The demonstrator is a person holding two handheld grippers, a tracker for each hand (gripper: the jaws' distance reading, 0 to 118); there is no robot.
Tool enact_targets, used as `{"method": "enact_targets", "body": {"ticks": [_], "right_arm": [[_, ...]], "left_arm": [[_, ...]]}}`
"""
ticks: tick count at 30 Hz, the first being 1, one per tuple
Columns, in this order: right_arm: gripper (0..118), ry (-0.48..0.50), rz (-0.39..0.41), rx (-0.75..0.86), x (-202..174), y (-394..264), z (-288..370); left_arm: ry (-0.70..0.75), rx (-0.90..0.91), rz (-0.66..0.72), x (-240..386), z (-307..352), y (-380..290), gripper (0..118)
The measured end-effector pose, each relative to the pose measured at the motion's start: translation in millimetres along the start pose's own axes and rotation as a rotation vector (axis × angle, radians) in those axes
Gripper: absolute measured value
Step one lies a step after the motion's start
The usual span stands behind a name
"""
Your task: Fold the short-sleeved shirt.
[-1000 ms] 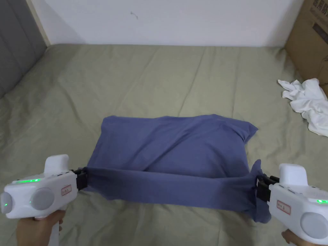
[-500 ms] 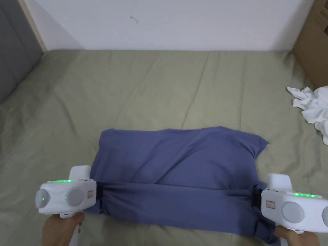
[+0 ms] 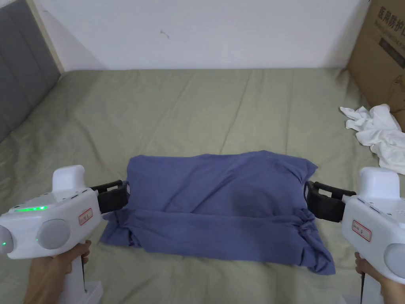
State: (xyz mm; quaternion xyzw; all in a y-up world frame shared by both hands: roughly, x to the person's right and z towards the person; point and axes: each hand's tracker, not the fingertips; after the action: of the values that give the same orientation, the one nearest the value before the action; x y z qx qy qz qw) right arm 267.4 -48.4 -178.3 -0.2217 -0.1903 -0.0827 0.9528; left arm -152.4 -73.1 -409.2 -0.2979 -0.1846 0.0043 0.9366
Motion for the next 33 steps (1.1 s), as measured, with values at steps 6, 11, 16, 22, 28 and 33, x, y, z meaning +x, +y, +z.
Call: {"method": "enact_targets", "body": {"ticks": [6, 11, 16, 22, 28, 33], "right_arm": [[92, -0.06, 0.101, 0.126, -26.4, -5.0, 57.7], [6, -0.073, 0.112, 0.178, -36.9, -16.2, 71.7], [3, -0.079, 0.123, 0.197, -42.2, -18.7, 70.1], [3, -0.058, 0.096, 0.159, -35.2, -19.2, 52.7], [3, -0.069, 0.084, 0.104, -27.2, -26.1, 29.0], [3, -0.084, 0.06, 0.062, -18.8, -32.5, 10.1]], "left_arm": [[0.041, 0.156, -0.075, 17.8, 49.7, -13.3, 102], [-0.015, 0.173, -0.057, 18.9, 63.6, -28.3, 30], [-0.02, 0.088, 0.009, 5.5, 49.9, -42.5, 3], [0.025, -0.11, 0.064, -25.0, -15.6, -53.2, 3], [0.086, -0.3, 0.048, -44.5, -88.9, -64.1, 25], [0.107, -0.452, 0.087, -50.9, -127.8, -69.7, 86]]}}
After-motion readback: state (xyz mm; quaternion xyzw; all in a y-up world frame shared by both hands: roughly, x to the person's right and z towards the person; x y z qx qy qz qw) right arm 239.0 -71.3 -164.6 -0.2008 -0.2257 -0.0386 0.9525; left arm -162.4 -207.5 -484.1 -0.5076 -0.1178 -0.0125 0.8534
